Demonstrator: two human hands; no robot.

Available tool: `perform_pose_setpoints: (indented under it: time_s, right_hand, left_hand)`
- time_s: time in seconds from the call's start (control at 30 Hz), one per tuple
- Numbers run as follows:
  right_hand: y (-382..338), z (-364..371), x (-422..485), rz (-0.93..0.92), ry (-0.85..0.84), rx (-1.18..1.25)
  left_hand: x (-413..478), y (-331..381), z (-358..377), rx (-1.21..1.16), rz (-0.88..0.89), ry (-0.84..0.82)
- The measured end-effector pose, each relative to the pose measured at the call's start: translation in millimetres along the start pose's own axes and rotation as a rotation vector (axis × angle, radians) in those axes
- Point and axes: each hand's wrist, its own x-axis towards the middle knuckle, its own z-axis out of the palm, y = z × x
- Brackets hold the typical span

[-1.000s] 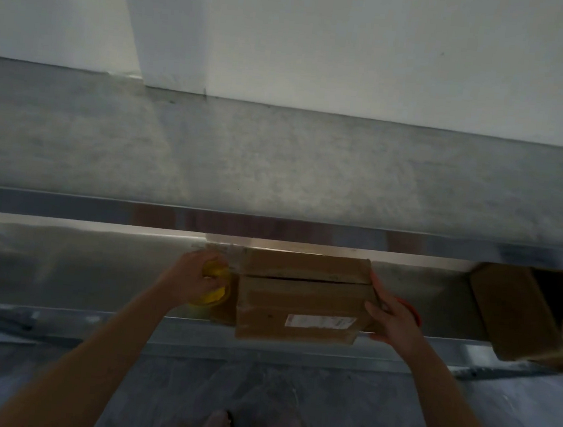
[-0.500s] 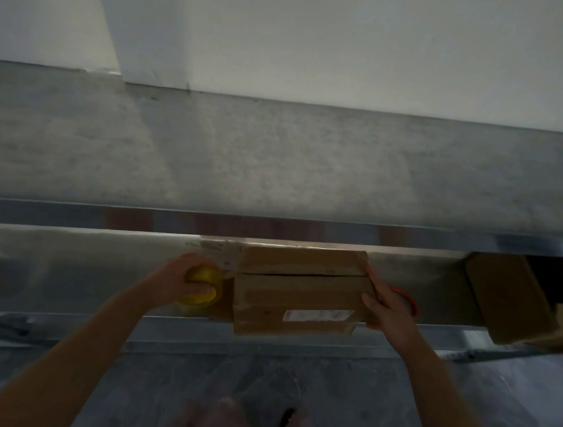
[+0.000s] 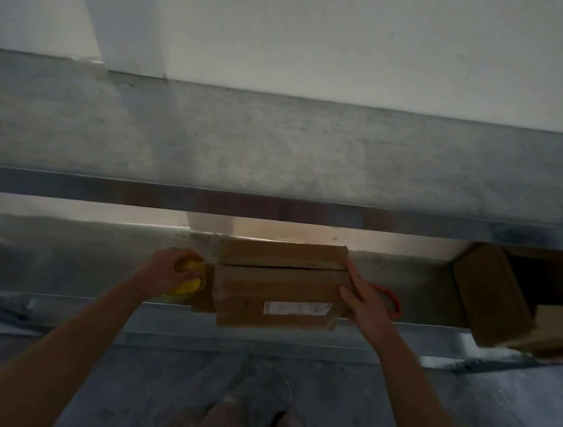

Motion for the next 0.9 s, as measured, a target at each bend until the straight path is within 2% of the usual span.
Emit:
perform_pose_setpoints:
  time_s: [0.07, 0.2, 0.27, 0.3, 0.37, 0.4, 0.53, 0.63, 0.77, 0.9]
  right_hand:
    - [0.0, 0.3, -0.2, -0.028, 0.022, -0.061]
    - [4.4, -4.6, -9.0, -0.065, 0.054, -0.189]
    - [18.8, -13.2, -16.0, -0.086, 0.159, -0.263]
    - [31.3, -20.1, -18.2, -0.073, 0.211, -0.393]
    - [59.6, -37.3, -21.1, -0.069, 0.243, -0.880]
    - [71.6, -46.5, -19.2, -0.031, 0.256, -1.027]
    - [90.1, -56.9, -10.0, 0.022, 0.314, -1.008]
    - [97.7, -51.7, -0.1, 0.015, 0.241, -1.033]
    - [94.6, -43.9, 10.5, 0.094, 0.226, -0.905]
    - [89.2, -64.5, 26.1, 0.262, 0.089, -0.965]
  left_hand:
    - [2.8, 2.1, 5.8, 0.016, -0.009, 0.056]
    - [3.8, 0.2, 6.3, 0.076, -0.042, 0.038]
    - [2.9, -0.5, 8.0, 0.102, -0.045, 0.039]
    - [2.8, -0.1, 9.3, 0.107, -0.047, 0.040]
    - [1.3, 2.4, 13.0, 0.104, -0.062, 0.040]
    - [-0.2, 3.6, 15.2, 0.098, -0.072, 0.043]
    - [-7.3, 9.3, 22.2, 0.064, -0.104, 0.056]
    - [-13.0, 14.6, 23.2, 0.060, -0.130, 0.087]
    - [-22.5, 20.5, 17.8, 0.043, -0.158, 0.081]
    - [-29.7, 25.3, 9.1, 0.028, -0.148, 0.097]
